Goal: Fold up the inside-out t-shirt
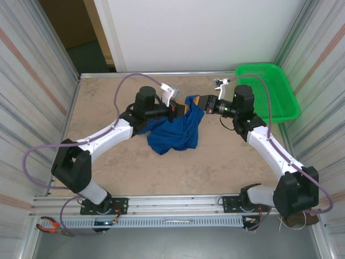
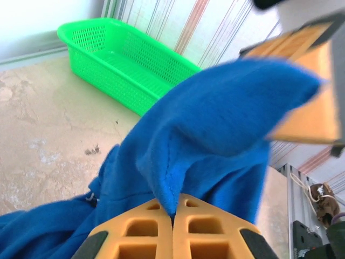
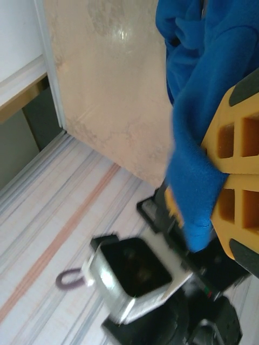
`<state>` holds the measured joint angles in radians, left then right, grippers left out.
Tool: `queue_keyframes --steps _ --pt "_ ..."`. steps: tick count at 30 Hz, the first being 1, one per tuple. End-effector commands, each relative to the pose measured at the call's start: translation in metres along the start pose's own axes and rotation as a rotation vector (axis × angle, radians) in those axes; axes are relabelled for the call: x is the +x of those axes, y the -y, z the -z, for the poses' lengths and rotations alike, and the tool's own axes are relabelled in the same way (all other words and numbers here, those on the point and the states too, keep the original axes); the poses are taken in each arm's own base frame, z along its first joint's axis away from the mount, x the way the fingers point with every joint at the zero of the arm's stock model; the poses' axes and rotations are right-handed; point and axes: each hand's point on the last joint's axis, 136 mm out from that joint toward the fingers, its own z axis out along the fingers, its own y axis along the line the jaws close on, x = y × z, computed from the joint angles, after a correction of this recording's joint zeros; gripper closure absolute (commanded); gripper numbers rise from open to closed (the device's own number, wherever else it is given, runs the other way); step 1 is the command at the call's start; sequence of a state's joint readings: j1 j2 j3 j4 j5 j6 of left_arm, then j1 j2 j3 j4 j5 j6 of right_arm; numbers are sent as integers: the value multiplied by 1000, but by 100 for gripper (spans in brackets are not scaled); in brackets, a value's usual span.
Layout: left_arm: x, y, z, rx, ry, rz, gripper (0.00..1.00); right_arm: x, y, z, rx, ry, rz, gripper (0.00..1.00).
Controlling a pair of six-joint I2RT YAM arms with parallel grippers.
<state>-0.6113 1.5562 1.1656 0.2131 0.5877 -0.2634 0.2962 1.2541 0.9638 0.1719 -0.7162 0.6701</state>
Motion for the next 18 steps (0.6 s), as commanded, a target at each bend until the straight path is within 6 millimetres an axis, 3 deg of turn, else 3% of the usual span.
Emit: queue_keyframes --steps 1,3,5,6,8,11,14,18 --pt "-70 36 41 115 105 1 100 -9 35 -3 134 37 -5 100" --pt "-92 50 54 198 116 40 100 -15 57 -9 214 44 -30 100" --pt "-109 56 63 250 130 93 100 -19 79 -15 305 31 -61 68" --pt "-118 60 68 284 143 112 100 -22 87 -14 358 20 -77 58" --pt "-131 60 76 322 172 161 100 -26 86 -7 398 25 -77 52" --pt "-144 56 86 355 226 210 100 -34 62 15 407 81 -65 50" --pt "-146 53 86 358 230 217 100 -41 26 40 404 146 -15 50" --pt "-139 47 81 348 217 225 100 -43 -22 50 336 189 47 45"
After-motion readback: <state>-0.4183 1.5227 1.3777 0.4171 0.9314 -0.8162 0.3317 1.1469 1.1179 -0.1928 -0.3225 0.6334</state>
